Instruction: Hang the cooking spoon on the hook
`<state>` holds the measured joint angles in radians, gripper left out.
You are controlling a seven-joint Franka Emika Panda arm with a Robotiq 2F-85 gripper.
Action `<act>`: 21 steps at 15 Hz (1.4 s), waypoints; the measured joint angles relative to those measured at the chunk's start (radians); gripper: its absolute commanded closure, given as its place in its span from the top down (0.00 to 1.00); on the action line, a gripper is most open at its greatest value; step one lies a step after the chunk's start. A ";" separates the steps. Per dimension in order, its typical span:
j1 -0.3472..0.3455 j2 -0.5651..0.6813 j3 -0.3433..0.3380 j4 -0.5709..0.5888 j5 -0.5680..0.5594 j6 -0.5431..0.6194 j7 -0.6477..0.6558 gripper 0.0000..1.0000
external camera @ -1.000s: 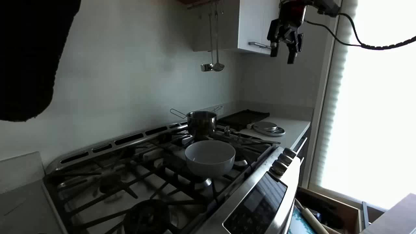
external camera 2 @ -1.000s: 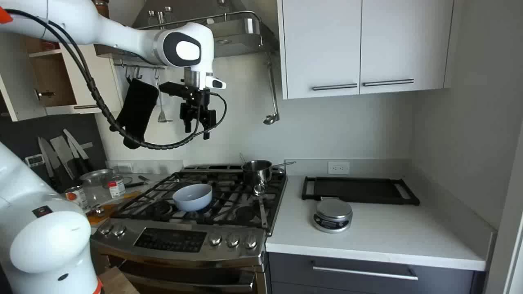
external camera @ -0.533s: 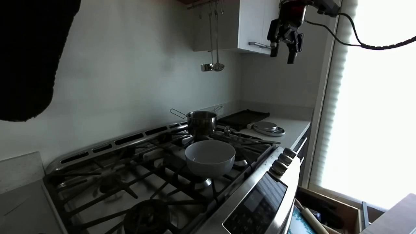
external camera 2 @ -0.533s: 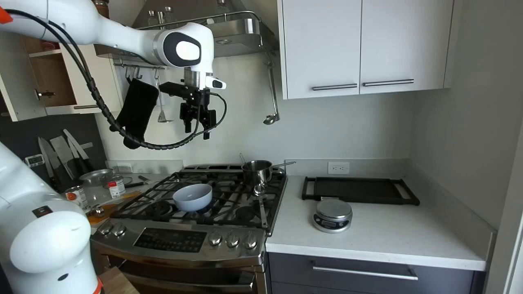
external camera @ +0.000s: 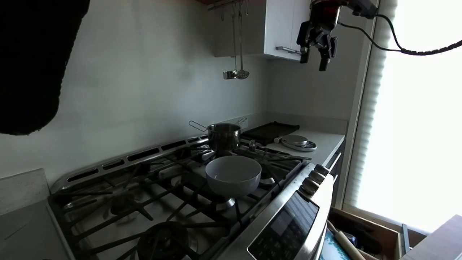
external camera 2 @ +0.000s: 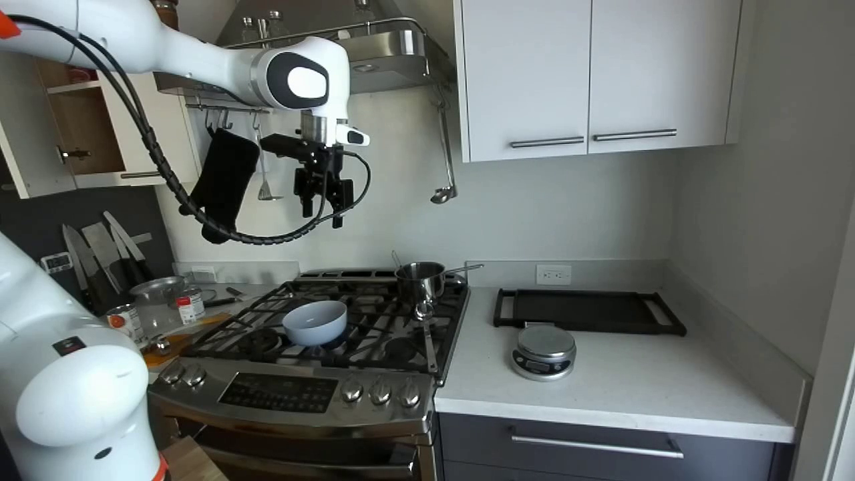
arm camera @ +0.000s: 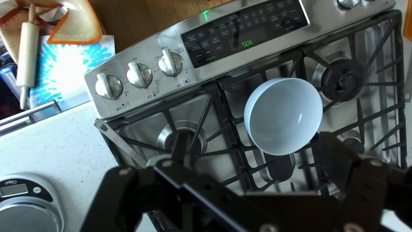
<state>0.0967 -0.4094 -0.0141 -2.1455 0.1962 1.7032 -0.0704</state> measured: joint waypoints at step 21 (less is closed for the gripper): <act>0.005 0.620 0.102 0.413 -0.408 0.170 -0.152 1.00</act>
<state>0.1019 0.2107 0.0876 -1.7330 -0.2123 1.8737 -0.2223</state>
